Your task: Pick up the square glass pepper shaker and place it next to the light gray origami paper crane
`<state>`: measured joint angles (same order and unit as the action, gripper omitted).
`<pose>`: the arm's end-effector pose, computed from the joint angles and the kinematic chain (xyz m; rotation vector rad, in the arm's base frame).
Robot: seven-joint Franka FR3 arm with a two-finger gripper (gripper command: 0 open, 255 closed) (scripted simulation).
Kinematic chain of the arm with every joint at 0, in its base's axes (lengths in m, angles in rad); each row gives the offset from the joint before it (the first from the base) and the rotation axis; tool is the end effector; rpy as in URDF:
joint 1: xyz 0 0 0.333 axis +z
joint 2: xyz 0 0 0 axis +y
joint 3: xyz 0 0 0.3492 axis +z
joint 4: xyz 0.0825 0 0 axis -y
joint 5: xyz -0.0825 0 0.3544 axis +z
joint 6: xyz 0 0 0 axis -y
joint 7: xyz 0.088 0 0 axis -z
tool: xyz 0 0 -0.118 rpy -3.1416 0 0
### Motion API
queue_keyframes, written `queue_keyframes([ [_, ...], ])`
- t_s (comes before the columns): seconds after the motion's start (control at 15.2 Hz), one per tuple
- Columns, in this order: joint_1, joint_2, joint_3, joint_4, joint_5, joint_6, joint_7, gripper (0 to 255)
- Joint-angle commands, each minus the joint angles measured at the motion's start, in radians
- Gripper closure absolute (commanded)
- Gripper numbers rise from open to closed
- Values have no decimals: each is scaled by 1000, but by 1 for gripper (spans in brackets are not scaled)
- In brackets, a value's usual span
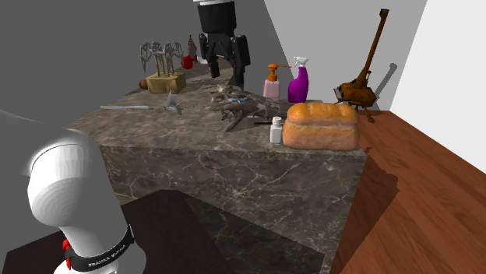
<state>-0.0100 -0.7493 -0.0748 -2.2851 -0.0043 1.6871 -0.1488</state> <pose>0.2774 -0.0339 0.6355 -3.0996 -0.1246 -0.2393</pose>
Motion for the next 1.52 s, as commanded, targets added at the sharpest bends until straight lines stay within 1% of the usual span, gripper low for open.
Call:
queue_keyframes([
  [0.0,0,0,0,0,0,0,0,0],
  [0.33,12,185,20,54,9,99,26,0],
  [0.73,25,419,39,161,13,186,55,0],
  [1.06,32,618,52,285,13,229,78,0],
  [1.32,39,781,60,407,10,243,96,0],
  [1.39,40,808,61,429,9,243,99,0],
  [1.45,40,810,61,418,9,256,99,0],
])
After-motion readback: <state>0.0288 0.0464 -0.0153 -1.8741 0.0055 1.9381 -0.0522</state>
